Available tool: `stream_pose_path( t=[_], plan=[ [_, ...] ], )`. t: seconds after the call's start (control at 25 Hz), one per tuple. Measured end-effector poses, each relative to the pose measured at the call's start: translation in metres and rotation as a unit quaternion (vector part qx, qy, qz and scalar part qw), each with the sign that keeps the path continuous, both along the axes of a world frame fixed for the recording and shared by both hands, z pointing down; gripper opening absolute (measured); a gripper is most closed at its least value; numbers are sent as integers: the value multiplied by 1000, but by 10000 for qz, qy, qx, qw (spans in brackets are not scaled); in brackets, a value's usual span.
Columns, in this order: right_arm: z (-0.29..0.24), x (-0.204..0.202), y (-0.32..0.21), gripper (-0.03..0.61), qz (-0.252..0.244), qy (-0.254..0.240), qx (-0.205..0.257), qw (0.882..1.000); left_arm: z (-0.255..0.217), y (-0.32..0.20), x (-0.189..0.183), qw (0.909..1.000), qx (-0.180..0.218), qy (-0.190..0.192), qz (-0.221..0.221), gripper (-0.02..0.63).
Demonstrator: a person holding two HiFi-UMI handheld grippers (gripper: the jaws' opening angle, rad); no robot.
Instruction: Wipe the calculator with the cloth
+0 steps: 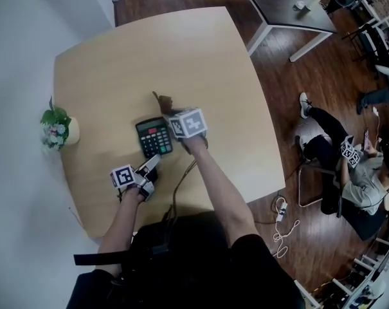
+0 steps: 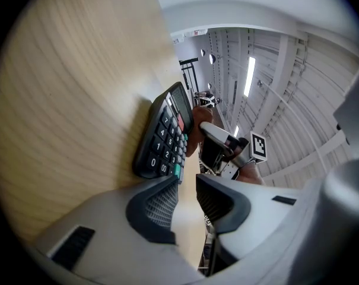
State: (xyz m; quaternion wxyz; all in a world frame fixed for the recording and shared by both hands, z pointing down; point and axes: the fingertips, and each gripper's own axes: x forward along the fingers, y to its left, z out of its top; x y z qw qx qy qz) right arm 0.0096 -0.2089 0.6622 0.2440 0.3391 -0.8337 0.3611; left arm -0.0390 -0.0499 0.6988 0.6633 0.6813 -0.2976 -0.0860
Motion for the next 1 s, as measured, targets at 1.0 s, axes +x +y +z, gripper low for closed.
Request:
stream_pose_path(
  t=[1.0],
  plan=[
    [-29, -27, -16, 69, -1673, 570, 705, 9817, -11, 1, -3, 9951, 38, 485, -864, 91]
  ],
)
